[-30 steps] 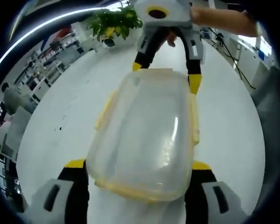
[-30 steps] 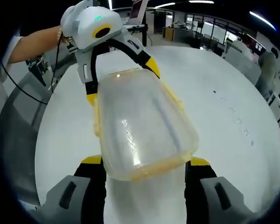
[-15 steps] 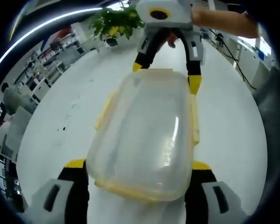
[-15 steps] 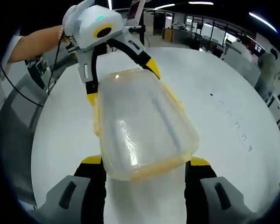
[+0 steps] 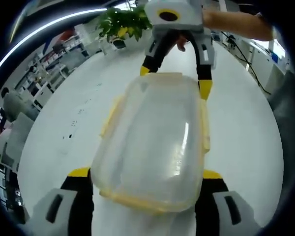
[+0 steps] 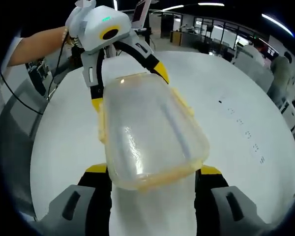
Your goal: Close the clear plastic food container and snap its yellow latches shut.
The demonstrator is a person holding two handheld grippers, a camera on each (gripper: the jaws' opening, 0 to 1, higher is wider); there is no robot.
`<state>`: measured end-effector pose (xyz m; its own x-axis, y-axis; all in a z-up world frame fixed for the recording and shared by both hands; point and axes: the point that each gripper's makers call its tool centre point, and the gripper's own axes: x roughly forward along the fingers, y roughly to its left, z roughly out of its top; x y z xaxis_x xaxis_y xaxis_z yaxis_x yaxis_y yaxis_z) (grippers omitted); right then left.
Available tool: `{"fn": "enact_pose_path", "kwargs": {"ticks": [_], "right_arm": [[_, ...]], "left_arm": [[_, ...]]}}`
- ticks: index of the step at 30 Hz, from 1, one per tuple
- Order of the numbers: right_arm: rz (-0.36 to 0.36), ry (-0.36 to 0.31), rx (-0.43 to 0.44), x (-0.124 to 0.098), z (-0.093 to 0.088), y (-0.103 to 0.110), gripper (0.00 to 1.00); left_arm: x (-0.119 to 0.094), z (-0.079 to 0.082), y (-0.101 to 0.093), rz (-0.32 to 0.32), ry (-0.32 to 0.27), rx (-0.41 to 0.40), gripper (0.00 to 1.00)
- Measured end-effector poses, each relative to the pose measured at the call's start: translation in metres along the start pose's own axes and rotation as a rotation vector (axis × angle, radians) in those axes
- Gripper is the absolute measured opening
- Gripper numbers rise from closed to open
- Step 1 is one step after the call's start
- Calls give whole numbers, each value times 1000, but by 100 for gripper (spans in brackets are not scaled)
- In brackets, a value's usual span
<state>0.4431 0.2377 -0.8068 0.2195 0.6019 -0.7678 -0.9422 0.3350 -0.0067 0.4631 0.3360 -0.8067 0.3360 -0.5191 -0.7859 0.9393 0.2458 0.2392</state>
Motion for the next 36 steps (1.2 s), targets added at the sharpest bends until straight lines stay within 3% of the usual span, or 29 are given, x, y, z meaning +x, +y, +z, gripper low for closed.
{"fn": "enact_pose_path", "kwargs": {"ticks": [8,17,21,28,36], "right_arm": [[-11,7,-9,-1,0,0,66],[-32,-5,27,-11,-3,-1,73],[-50,-37,59,-22,3,0,78],[-95,-84,82,-42,14,5,80],[-179,-176,111,-72,29,17,83]], "left_arm": [[0,-1,1,-3,0,24,84],[-13,-7,8,53,5,-23,85],[-25,2,8,88,-81,-97,99],[-53,5,-1,127,-149,-158,99],[-110,25,-1,236,-350,-266,99]]}}
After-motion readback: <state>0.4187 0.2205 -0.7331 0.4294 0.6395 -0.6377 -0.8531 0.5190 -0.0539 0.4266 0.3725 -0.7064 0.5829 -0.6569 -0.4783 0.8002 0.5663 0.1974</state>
